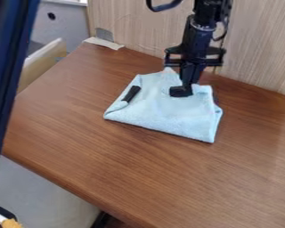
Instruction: Unfold the cloth from top left to bottom right
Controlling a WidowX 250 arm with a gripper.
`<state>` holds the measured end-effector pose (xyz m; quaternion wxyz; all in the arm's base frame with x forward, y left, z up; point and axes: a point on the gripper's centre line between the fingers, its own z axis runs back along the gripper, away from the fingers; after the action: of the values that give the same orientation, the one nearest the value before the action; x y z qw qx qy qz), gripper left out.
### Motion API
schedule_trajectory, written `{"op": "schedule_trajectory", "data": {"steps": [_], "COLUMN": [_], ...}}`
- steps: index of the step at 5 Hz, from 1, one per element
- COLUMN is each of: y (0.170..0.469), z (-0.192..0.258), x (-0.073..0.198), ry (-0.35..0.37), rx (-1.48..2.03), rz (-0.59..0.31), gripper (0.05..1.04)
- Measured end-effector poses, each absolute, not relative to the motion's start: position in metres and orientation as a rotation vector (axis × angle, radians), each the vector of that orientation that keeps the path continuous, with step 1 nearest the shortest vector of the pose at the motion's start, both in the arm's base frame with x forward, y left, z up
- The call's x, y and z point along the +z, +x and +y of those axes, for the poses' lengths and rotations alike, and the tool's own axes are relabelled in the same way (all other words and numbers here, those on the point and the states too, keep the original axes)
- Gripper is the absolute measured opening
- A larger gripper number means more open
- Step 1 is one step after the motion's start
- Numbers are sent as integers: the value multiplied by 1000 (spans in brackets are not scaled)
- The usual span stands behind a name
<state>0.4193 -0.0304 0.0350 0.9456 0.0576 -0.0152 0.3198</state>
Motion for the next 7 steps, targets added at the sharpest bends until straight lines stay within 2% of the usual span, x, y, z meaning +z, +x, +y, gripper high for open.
{"op": "schedule_trajectory", "data": {"steps": [2,4,5,7], "y": [401,361,331,284], "z": [-37,-43,-38,-39], "x": [71,82,79,49], "ry": [102,88,90,102], "rx": [619,533,498,435], "rz": [-93,-114,-104,-50], "gripper": [55,55,55,55]}}
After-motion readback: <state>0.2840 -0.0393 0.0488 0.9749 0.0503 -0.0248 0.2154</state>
